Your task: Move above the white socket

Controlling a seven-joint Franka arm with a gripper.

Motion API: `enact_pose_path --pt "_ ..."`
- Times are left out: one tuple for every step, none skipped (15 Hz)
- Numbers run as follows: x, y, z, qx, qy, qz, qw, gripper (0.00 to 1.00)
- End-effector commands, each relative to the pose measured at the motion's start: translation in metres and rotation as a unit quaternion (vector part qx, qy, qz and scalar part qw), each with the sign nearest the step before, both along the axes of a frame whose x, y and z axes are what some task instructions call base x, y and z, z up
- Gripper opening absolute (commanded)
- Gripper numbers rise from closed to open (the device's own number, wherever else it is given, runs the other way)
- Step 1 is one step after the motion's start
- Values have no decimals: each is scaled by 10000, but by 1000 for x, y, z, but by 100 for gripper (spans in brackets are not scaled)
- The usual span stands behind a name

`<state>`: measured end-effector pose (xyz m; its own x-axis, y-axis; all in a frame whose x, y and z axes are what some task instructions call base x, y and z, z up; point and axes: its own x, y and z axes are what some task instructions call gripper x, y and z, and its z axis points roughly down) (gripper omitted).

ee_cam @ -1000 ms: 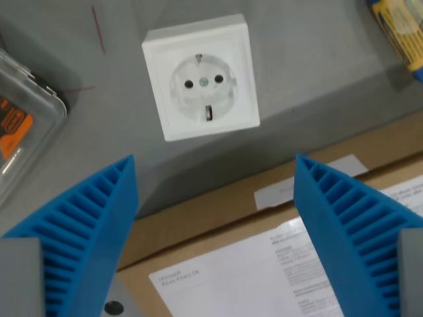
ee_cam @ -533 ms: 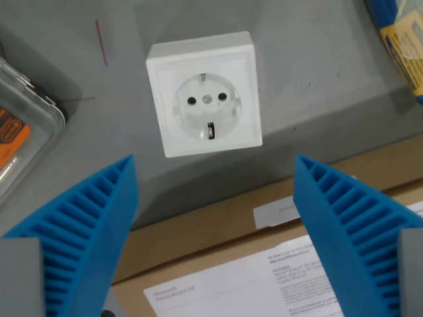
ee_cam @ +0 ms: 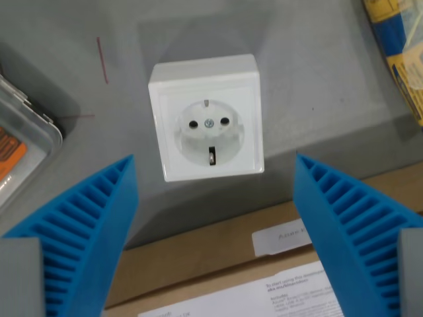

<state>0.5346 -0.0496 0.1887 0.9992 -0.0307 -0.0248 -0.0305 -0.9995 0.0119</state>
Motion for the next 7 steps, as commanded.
enact_pose_path --pt "10 0 -2 182 83 244 9995 100" --pt "10 0 -2 183 81 242 9995 100" --pt "11 0 -3 184 79 247 9995 100" --pt "11 0 -3 184 77 249 9995 100" --pt "11 0 -3 183 75 251 9995 100" --pt "11 0 -3 183 75 246 9995 100" --pt "11 0 -4 183 77 244 9995 100"
